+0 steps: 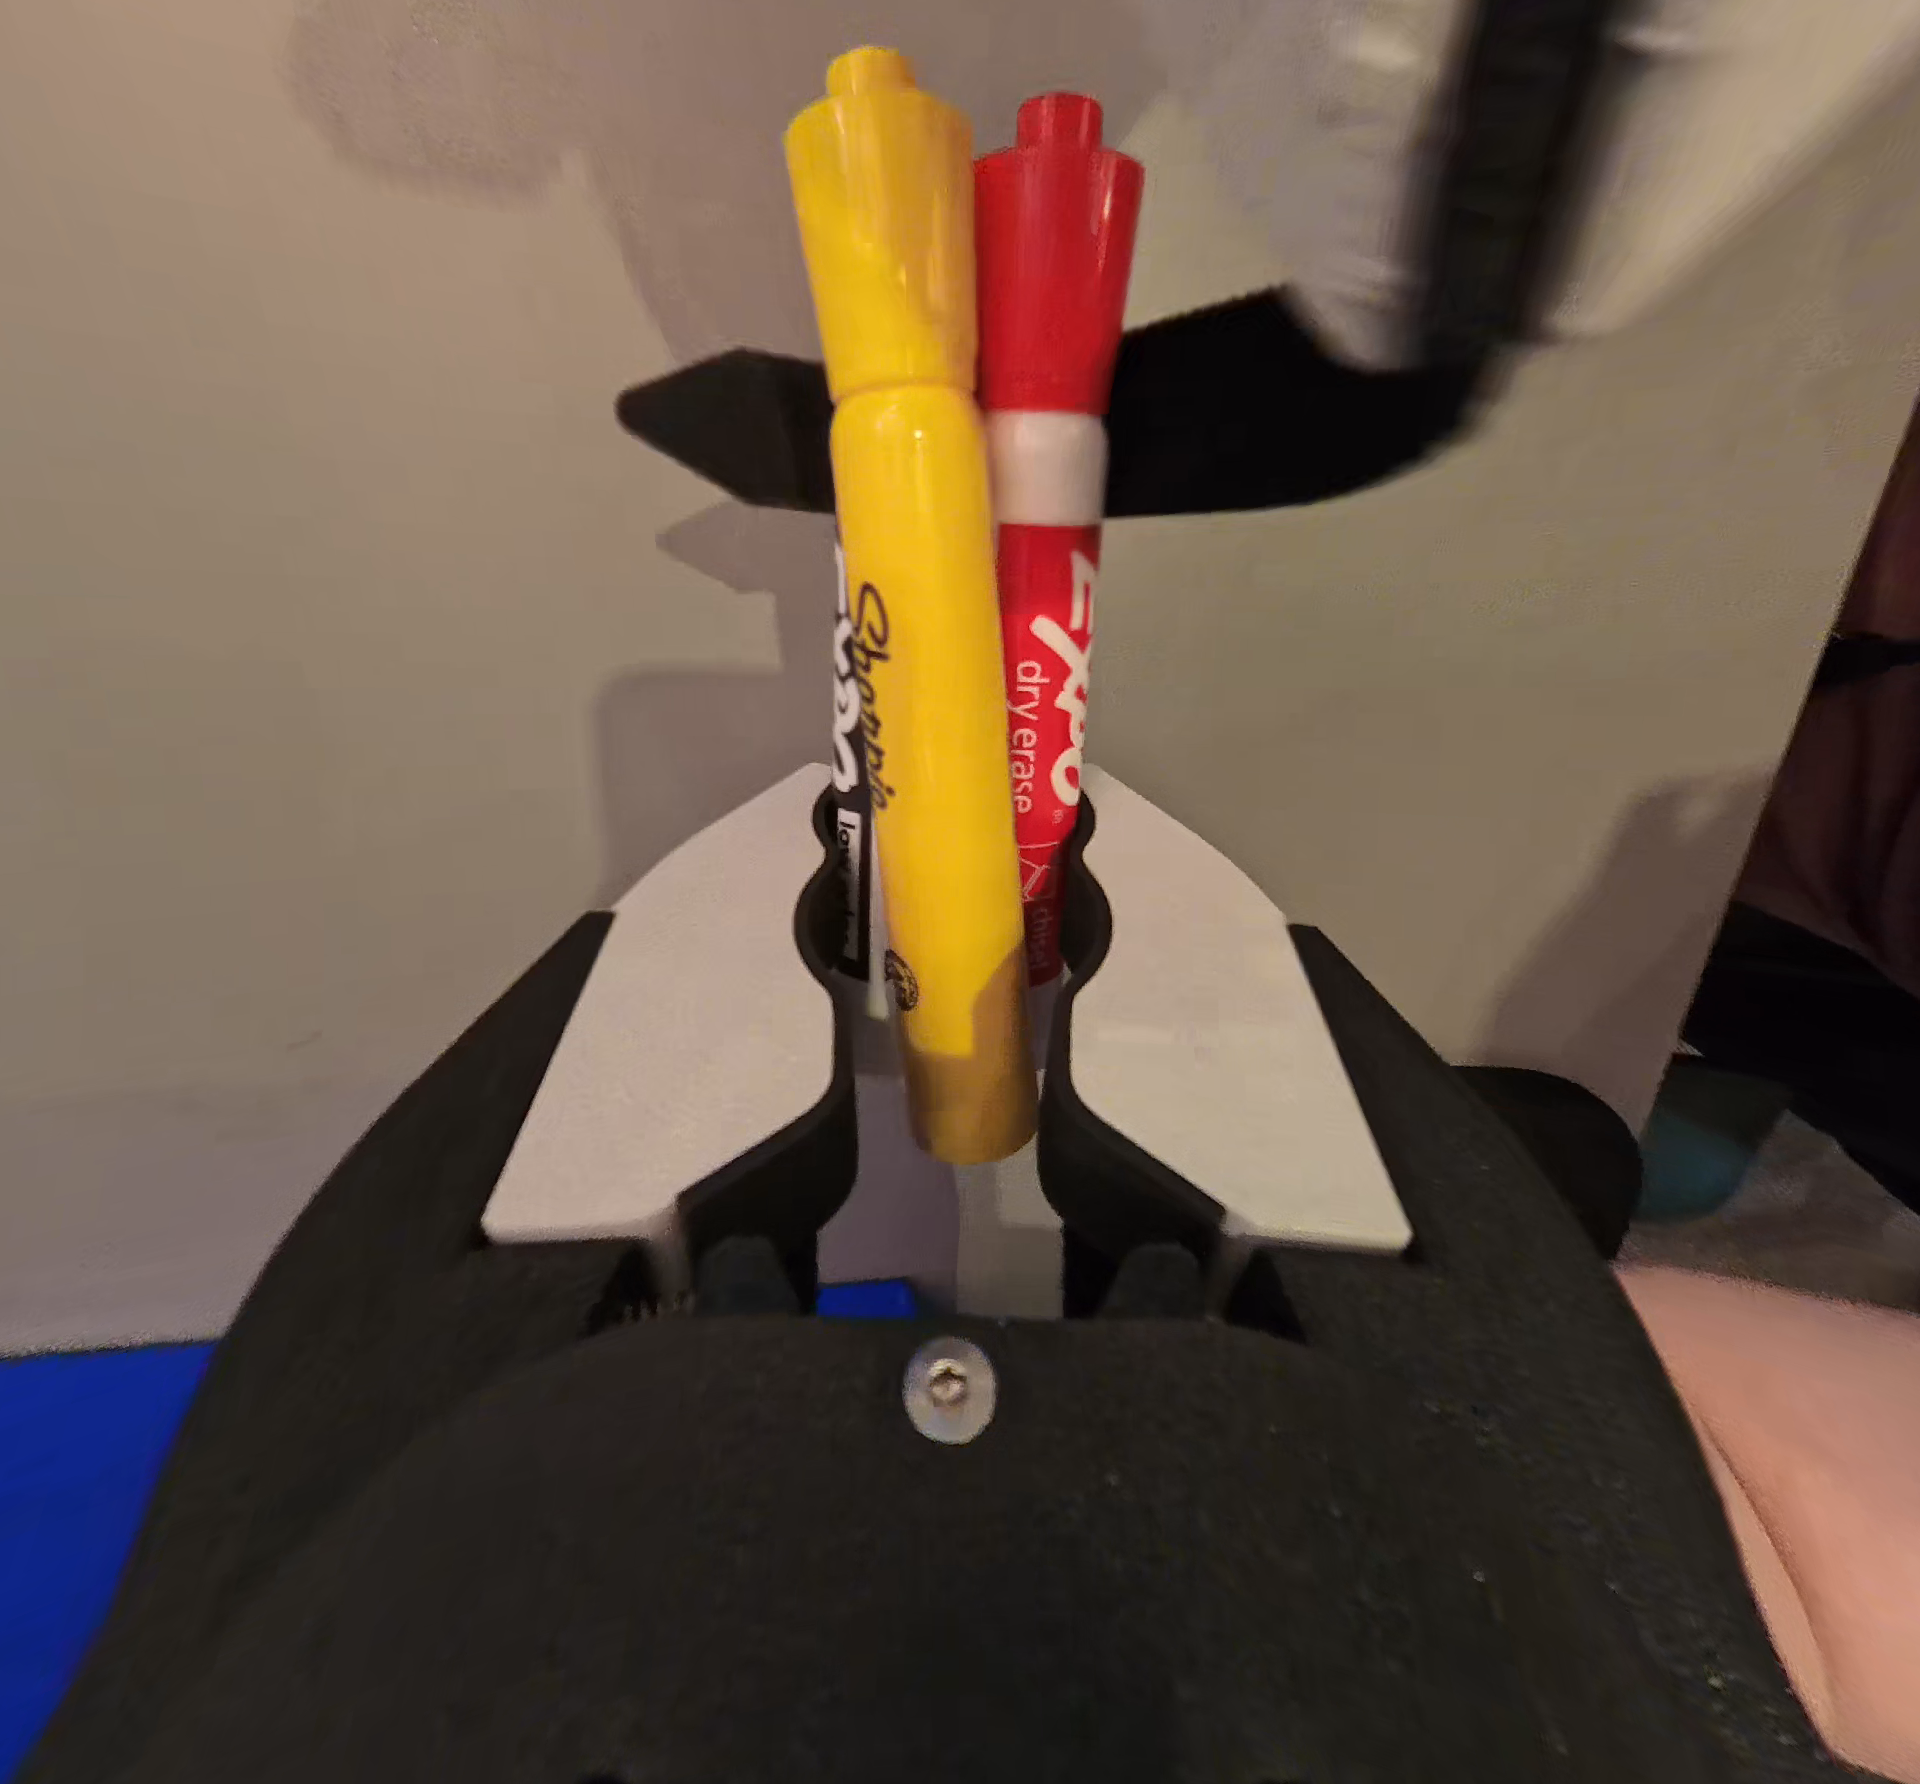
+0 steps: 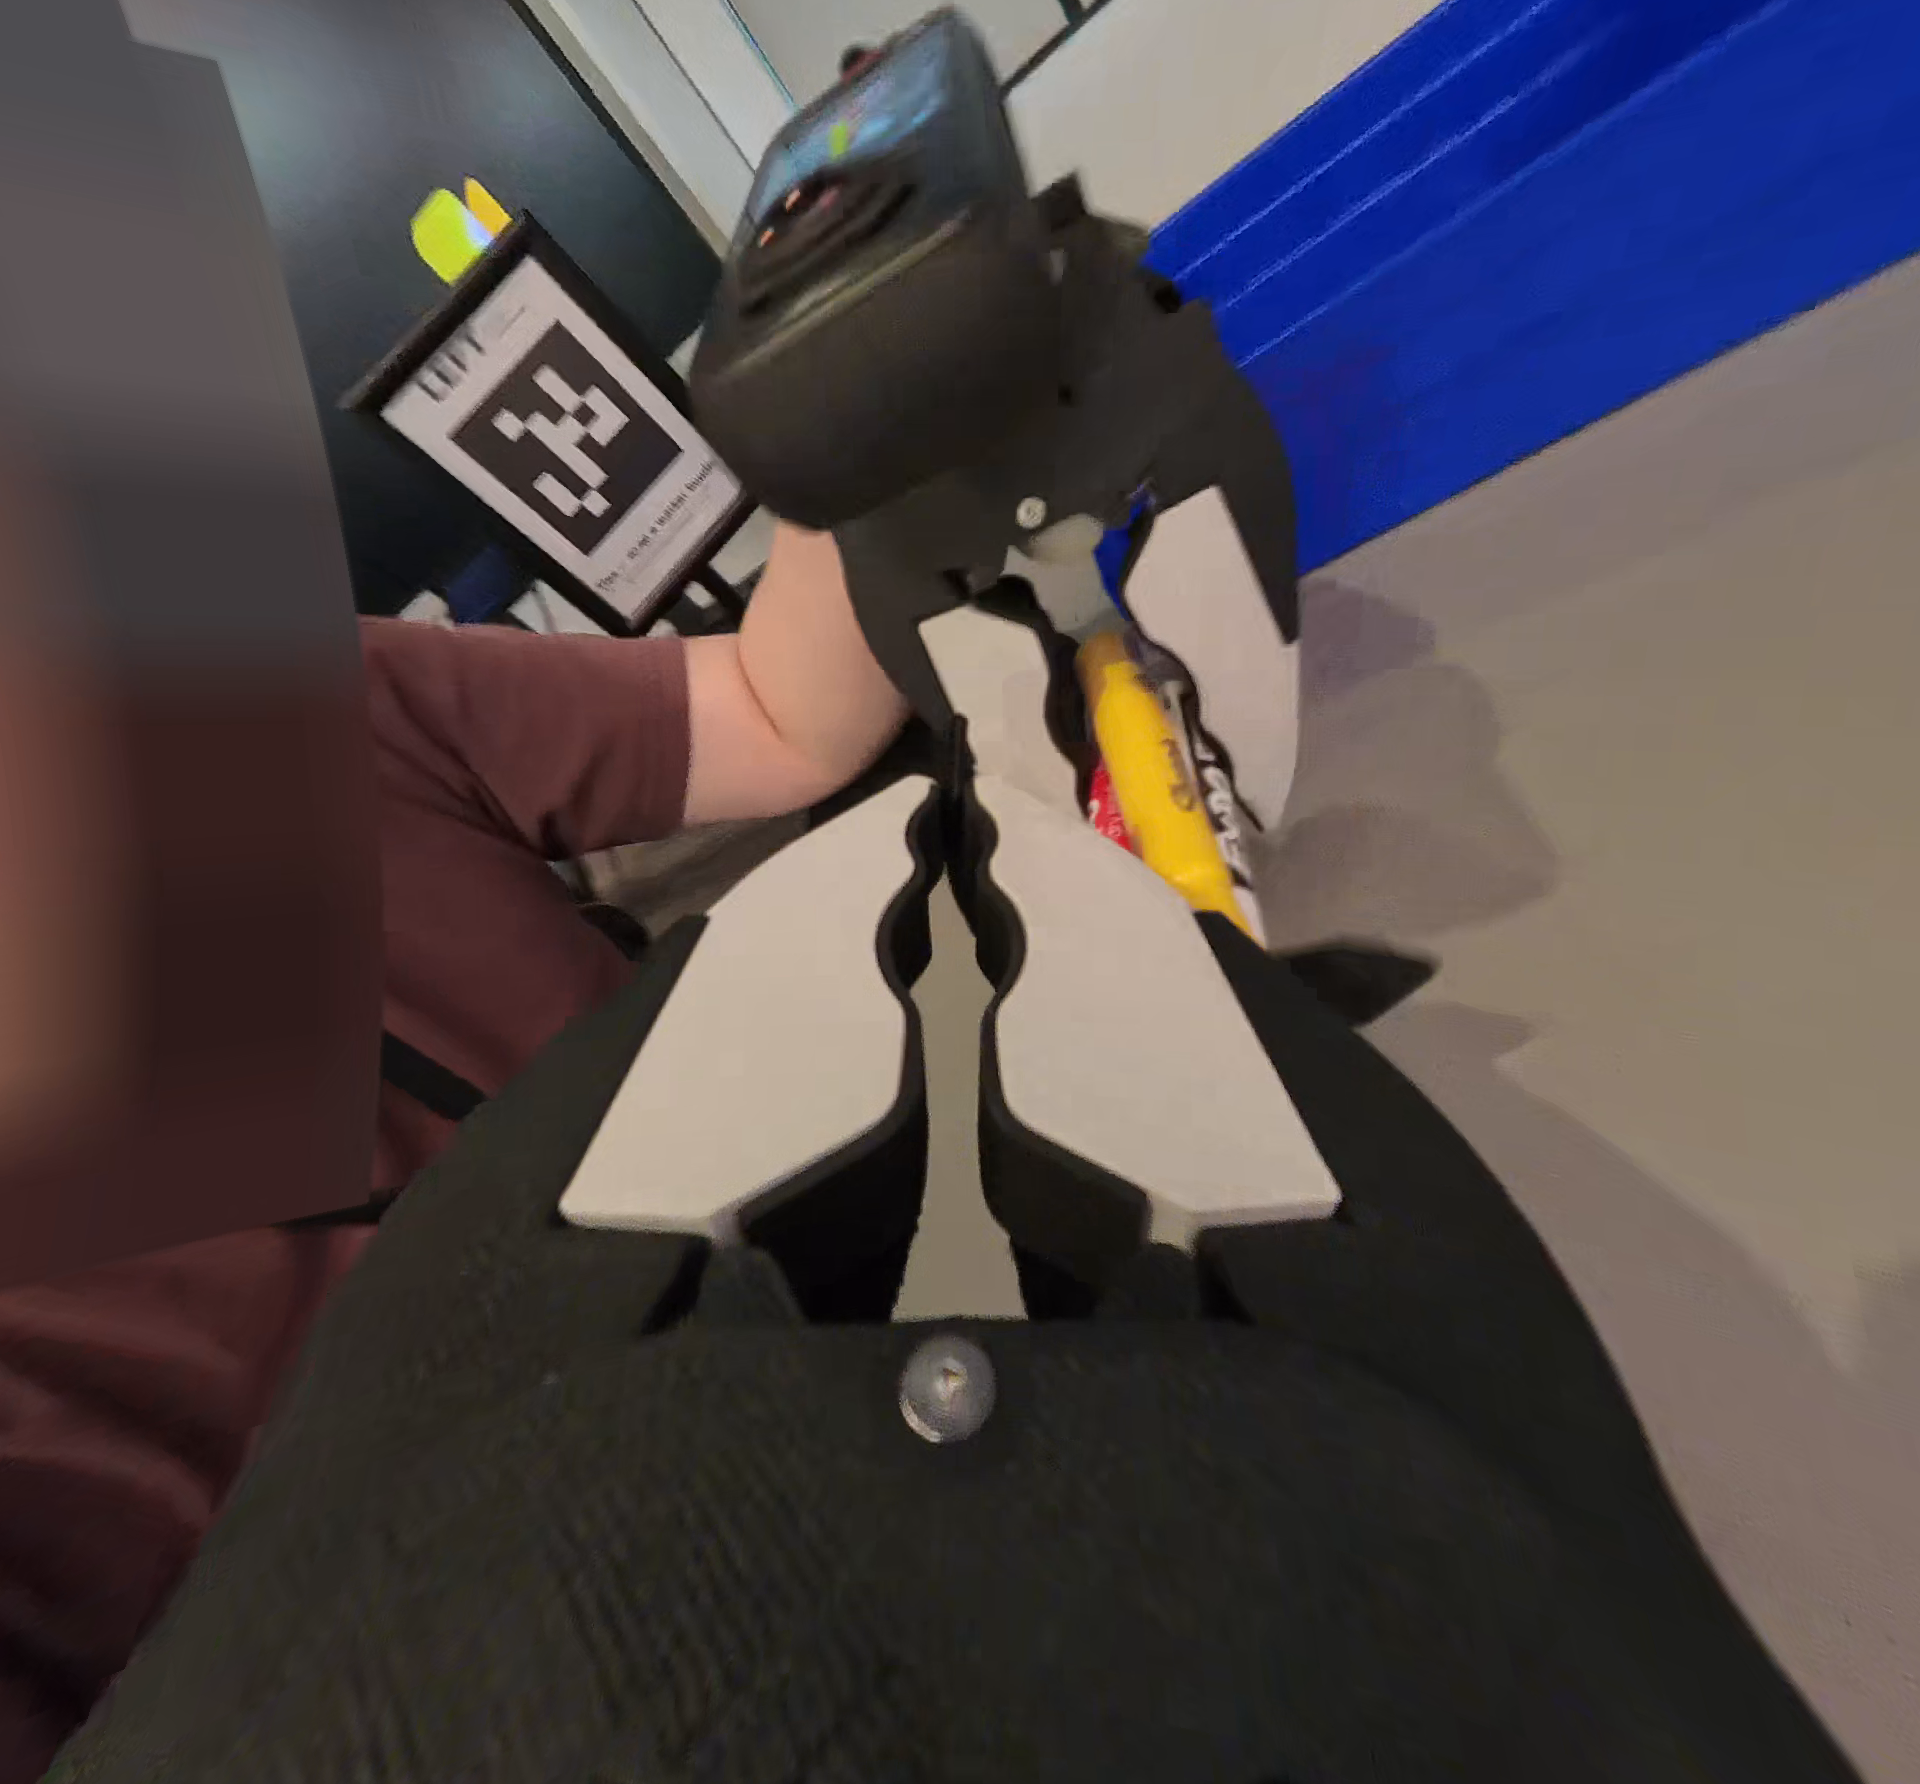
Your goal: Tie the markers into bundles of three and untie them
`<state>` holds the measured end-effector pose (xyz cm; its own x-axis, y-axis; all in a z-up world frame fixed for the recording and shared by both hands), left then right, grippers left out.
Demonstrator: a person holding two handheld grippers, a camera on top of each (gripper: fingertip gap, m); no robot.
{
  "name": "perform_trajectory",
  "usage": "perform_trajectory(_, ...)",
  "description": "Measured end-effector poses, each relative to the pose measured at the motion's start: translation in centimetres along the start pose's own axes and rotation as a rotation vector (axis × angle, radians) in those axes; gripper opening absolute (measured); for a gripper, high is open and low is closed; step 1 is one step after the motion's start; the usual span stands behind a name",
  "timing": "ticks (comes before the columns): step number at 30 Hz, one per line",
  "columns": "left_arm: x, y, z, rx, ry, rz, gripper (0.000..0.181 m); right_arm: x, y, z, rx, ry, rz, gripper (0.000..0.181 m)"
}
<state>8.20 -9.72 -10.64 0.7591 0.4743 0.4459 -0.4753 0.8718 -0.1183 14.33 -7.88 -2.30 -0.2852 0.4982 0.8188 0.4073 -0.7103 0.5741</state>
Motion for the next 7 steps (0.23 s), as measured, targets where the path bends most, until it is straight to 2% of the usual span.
perform_trajectory(4,0.3,-0.4,-0.7,-0.086,-0.027,0.073,0.039,1.6,-1.5,-0.1,0.114,-0.039,-0.223,0.003)
perform_trajectory(7,0.5,-0.6,-1.2,-0.147,-0.049,0.145,0.038,1.1,-4.0,-0.5,0.098,-0.01,-0.36,0.003)
Point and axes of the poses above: each gripper's, where its closed fingertips meet, z back along the fingers, x out of its top, y = z × x across the jaws, the point moved 2 cm from there along z, back along the fingers, and after that the axes turned 11 degrees about -y, right-handed, at the moved point
